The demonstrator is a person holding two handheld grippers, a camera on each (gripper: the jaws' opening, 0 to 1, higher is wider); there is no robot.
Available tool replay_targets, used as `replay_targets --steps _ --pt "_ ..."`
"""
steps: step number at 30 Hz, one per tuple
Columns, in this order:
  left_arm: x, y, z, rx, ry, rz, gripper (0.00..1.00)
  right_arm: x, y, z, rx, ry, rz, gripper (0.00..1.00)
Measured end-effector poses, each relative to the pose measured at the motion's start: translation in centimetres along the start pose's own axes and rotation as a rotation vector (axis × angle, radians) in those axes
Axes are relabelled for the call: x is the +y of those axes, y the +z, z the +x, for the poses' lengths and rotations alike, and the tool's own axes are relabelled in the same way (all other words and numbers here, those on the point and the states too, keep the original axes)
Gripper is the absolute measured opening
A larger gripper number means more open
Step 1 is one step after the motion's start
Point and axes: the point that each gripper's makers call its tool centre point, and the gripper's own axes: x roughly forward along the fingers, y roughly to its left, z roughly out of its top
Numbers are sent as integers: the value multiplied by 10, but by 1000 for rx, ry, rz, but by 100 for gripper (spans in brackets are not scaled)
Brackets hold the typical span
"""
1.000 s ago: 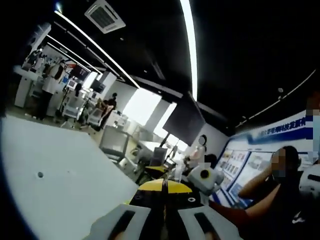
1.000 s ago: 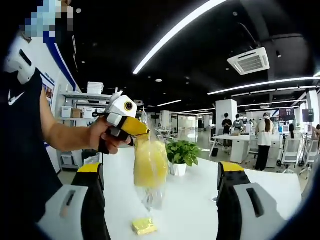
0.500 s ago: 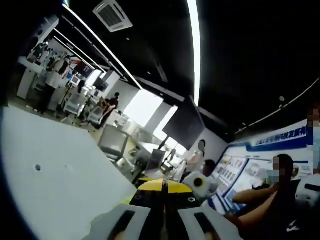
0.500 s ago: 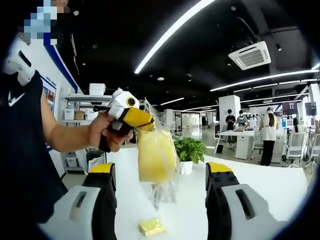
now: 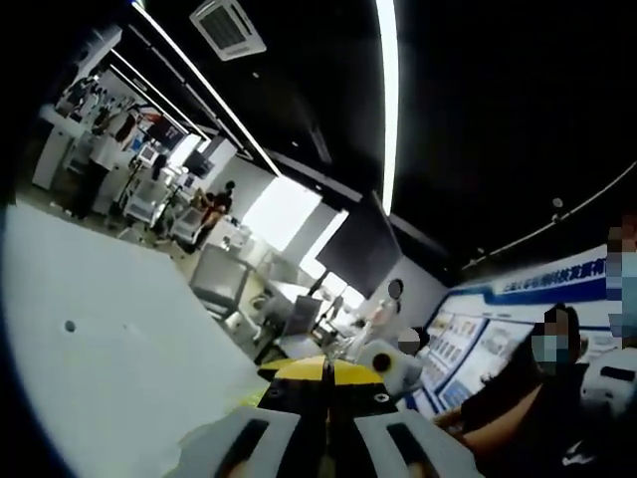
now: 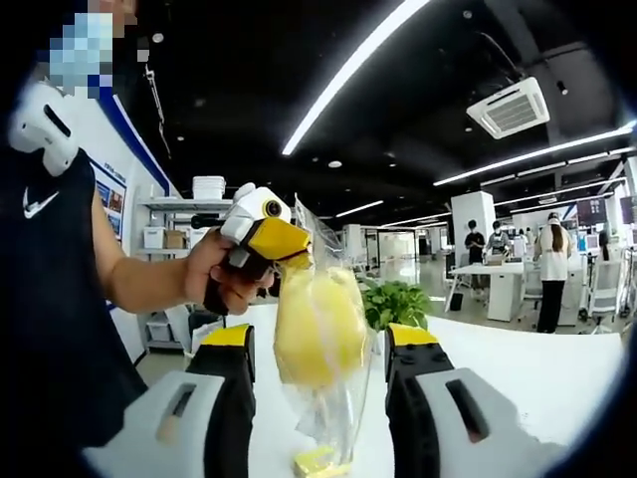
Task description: Compare the silicone blocks by pressing each to a similar depth, holding the contact briefly, and releasing to observe deformation and rebound differences across the visible hardness samples.
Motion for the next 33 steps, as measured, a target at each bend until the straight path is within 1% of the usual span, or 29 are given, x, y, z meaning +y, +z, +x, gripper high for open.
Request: replay_targets --steps 4,10,17,25,30,33 --pt "-2 1 1 4 -6 -1 0 0 3 1 -12 6 1 39" --pt "-2 4 1 2 -9 -7 0 0 3 0 -20 17 -3 33" --pt "-3 0 5 2 -17 -18 0 -2 3 -1 -16 22 3 32" --pt "0 -2 5 3 -10 -8 0 0 -1 -1 10 27 -14 24" --pt "3 -3 1 -4 2 -5 0 4 -5 2 40 43 13 18" --pt "4 -3 -1 -5 4 0 0 3 -6 4 40 47 8 15"
